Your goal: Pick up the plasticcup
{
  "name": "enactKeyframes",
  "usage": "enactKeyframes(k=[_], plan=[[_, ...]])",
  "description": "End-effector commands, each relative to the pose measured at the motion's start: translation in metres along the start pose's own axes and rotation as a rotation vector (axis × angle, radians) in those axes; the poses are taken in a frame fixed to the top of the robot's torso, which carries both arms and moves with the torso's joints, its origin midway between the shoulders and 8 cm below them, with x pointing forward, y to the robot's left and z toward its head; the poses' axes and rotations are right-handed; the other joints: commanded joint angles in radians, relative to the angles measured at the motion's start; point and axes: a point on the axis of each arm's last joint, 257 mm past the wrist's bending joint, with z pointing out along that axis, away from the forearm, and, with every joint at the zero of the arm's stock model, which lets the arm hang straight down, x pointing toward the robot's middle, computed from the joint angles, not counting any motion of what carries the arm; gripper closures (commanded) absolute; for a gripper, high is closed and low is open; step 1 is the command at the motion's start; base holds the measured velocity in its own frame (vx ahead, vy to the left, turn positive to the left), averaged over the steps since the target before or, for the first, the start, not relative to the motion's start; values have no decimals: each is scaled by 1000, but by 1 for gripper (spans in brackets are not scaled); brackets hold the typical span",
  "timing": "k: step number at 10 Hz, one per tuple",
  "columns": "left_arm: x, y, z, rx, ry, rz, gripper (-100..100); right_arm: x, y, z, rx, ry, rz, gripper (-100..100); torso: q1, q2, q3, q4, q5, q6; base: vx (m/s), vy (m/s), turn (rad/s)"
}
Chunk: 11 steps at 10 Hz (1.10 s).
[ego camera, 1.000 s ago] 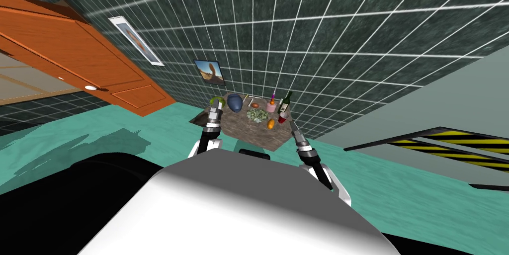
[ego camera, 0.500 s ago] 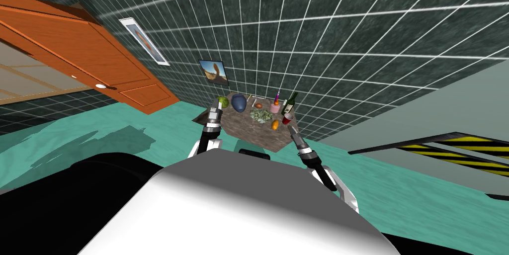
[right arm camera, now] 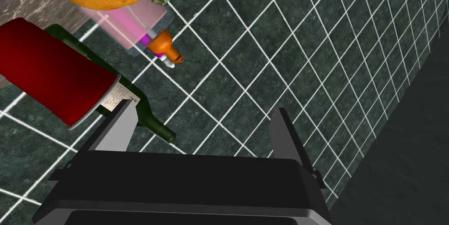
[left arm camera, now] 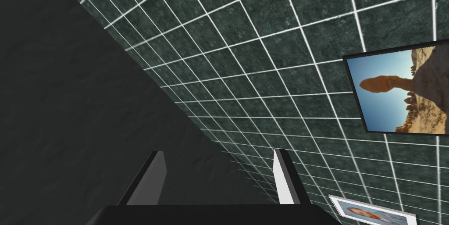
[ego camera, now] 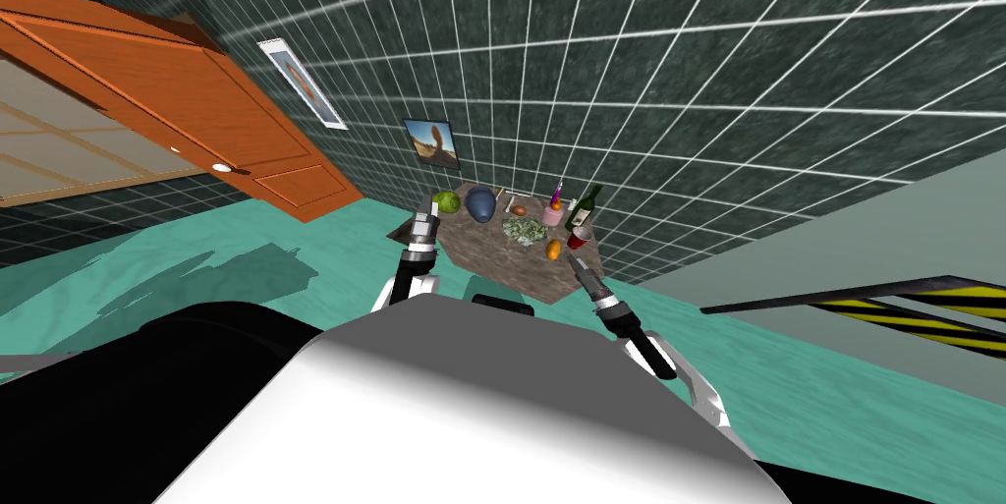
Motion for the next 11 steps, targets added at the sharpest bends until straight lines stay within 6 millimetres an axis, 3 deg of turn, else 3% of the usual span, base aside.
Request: enactKeyframes(k=[1, 3, 4, 6, 7, 8, 9, 11], plan=[[0, 0, 0, 0, 0, 0, 0, 13, -24, -12, 55, 55, 0, -100, 0, 0, 0, 0, 0, 0, 6, 95, 135], [0, 0, 0, 0, 0, 0, 0, 10, -28, -15, 55, 88, -34, -100, 1, 0, 0, 0, 0, 0, 10, 65, 28], [0, 0, 0, 0, 0, 0, 0, 21, -50, -26, 108, 131, -29, -100, -2, 0, 0, 0, 0, 0, 0, 73, 123], [0, 0, 0, 0, 0, 0, 0, 18, -53, -30, 108, 157, -57, -100, 0, 0, 0, 0, 0, 0, 10, 56, 35], [0, 0, 0, 0, 0, 0, 0, 26, -76, -43, 164, 204, -59, -100, -2, 0, 0, 0, 0, 0, 6, 82, 130], [0, 0, 0, 0, 0, 0, 0, 23, -78, -45, 165, 220, -76, -100, 0, 0, 0, 0, 0, 0, 6, 78, 78], [0, 0, 0, 0, 0, 0, 0, 31, -100, -60, 223, 259, -72, -100, 0, 0, 0, 0, 0, 0, -1, 87, 140], [0, 0, 0, 0, 0, 0, 0, 23, -104, -64, 226, 290, -109, -100, 0, 0, 0, 0, 0, 0, 6, 63, 31]])
